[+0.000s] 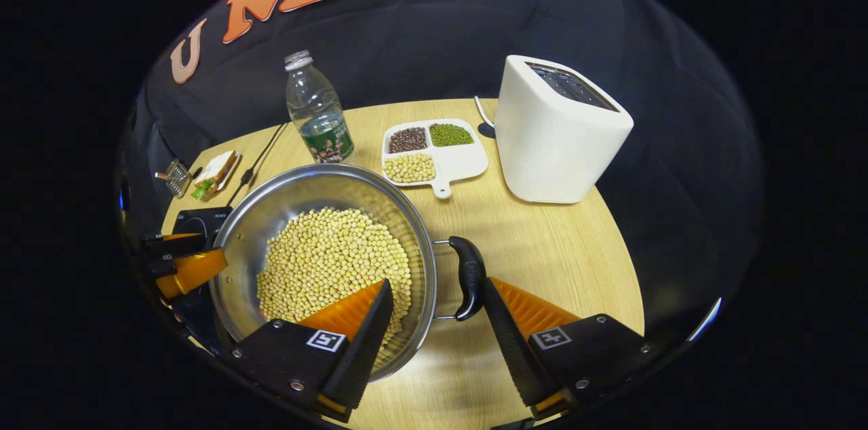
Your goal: First push the handle of the pot to place it horizontally, then grasp the pot with both hands and set it on the induction cooktop.
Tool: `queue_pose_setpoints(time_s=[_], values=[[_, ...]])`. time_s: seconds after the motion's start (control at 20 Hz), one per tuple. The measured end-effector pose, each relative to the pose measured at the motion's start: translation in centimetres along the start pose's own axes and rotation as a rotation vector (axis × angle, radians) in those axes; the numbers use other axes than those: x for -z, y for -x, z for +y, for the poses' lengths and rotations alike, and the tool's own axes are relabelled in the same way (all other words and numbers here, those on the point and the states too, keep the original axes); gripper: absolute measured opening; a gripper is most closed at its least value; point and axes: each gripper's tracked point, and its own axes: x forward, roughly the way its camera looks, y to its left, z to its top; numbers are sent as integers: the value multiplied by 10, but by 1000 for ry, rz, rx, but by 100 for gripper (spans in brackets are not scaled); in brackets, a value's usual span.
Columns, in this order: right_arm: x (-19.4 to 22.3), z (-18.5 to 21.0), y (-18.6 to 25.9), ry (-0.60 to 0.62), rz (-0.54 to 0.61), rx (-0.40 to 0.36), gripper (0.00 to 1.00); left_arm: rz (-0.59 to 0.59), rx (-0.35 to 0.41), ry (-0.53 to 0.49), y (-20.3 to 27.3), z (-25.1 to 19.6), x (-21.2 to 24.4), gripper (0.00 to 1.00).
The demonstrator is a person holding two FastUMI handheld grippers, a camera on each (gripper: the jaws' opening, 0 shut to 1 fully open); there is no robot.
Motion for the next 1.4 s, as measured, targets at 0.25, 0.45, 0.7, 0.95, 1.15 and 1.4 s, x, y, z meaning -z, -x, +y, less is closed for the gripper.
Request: queue_pose_setpoints(time_s=[0.25,0.45,0.7,0.95,1.15,1.4], values=[[3,-12,-12,-23,17,66,84,-26,4,-64,-13,-22,-7,90],[11,-17,-38,-43,16,90,84,-9,-5,-55,-33,-23,-4,90],[7,-13,-28,-35,19,68,75,25,-25,-43,-57,-22,4,90],[7,-12,-29,-12,23,88,69,19,-60,-21,-69,-13,4,81],[9,-12,-29,-4,13,125,65,0,-90,-12,-71,-13,1,78],[10,-11,-29,-54,19,120,59,-17,-120,-6,-64,-12,-1,77]])
